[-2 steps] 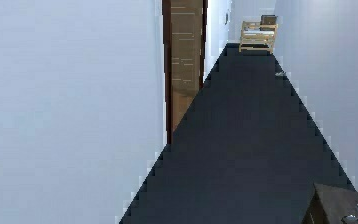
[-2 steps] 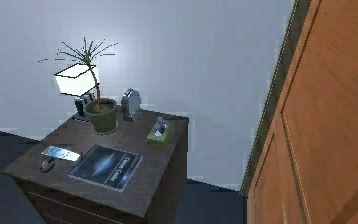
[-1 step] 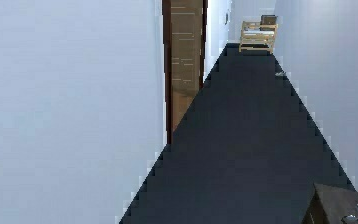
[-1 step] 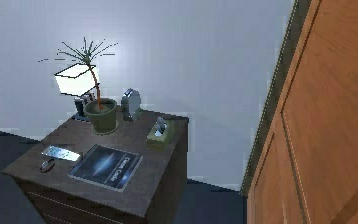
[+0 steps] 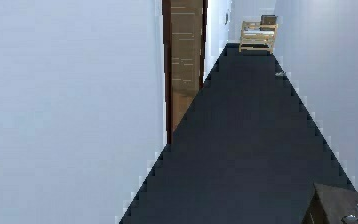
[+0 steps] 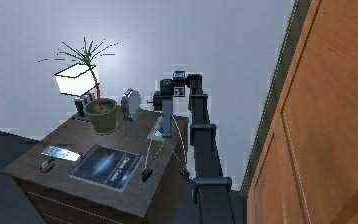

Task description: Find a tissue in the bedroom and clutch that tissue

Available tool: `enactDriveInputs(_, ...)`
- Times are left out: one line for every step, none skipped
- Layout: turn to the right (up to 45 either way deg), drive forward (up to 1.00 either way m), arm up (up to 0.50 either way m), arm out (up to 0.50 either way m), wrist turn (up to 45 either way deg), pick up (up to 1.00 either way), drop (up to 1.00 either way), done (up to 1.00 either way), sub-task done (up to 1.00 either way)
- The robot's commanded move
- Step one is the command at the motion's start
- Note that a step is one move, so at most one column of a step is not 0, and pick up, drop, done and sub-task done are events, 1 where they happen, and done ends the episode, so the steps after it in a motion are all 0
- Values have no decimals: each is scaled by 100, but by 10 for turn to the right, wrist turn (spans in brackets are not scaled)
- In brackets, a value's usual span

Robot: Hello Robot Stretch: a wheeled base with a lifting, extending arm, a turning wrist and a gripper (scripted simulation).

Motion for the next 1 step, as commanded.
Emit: enactDriveInputs(0, 0, 0, 0, 450, 0, 0, 0, 0)
